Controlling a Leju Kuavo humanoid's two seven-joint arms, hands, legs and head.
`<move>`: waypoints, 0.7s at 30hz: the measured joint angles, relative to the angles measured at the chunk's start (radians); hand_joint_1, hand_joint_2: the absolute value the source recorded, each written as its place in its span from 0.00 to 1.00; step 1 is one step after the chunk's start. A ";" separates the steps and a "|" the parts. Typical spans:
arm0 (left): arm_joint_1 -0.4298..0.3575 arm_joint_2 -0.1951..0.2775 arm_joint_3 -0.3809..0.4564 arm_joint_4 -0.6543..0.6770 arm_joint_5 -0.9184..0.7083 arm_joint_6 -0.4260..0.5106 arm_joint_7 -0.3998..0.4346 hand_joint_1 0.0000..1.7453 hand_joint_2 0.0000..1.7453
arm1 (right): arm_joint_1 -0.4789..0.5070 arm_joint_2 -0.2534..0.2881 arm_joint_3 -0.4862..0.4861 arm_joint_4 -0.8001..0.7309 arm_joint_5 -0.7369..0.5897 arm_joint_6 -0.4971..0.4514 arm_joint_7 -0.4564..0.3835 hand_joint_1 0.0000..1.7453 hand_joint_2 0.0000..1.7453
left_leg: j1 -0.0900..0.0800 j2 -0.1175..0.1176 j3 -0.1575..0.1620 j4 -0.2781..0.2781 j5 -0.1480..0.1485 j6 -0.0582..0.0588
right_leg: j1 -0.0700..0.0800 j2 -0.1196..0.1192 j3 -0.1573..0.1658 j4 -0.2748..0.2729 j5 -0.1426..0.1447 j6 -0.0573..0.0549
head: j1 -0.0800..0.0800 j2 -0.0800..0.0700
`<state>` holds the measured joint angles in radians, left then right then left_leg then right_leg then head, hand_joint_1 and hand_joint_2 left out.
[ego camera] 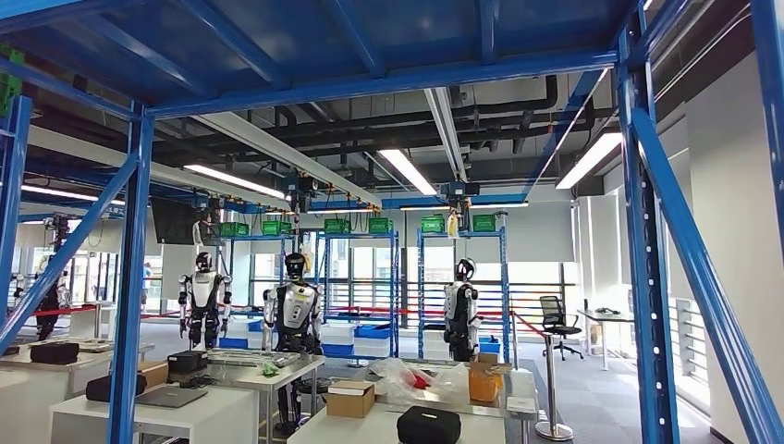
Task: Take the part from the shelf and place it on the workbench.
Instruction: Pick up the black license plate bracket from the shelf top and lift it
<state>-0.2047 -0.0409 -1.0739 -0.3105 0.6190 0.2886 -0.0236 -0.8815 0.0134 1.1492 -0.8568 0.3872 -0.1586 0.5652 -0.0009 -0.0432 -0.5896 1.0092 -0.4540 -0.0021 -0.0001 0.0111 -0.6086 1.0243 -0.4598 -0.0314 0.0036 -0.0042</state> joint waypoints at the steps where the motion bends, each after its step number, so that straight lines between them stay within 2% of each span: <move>1: 0.000 0.001 0.000 0.000 0.000 0.000 0.000 0.00 0.00 | 0.002 0.000 0.001 0.006 0.000 -0.001 0.001 0.00 0.00 | 0.000 0.000 0.000 0.000 0.000 0.000 | 0.000 0.000 0.000 0.000 0.000 0.000 | 0.000 0.000; 21: 0.001 0.007 0.000 0.000 0.000 0.000 0.000 0.00 0.00 | 0.008 0.000 0.007 0.053 0.002 -0.003 0.001 0.00 0.00 | 0.000 0.000 0.000 0.000 0.000 0.000 | 0.000 0.000 0.000 0.000 0.000 0.000 | 0.001 0.000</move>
<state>-0.2041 -0.0343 -1.0739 -0.3105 0.6191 0.2888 -0.0235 -0.8738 0.0135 1.1563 -0.8033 0.3887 -0.1614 0.5661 -0.0009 -0.0432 -0.5896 1.0092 -0.4540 -0.0021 -0.0001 0.0112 -0.6086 1.0242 -0.4598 -0.0314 0.0046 -0.0042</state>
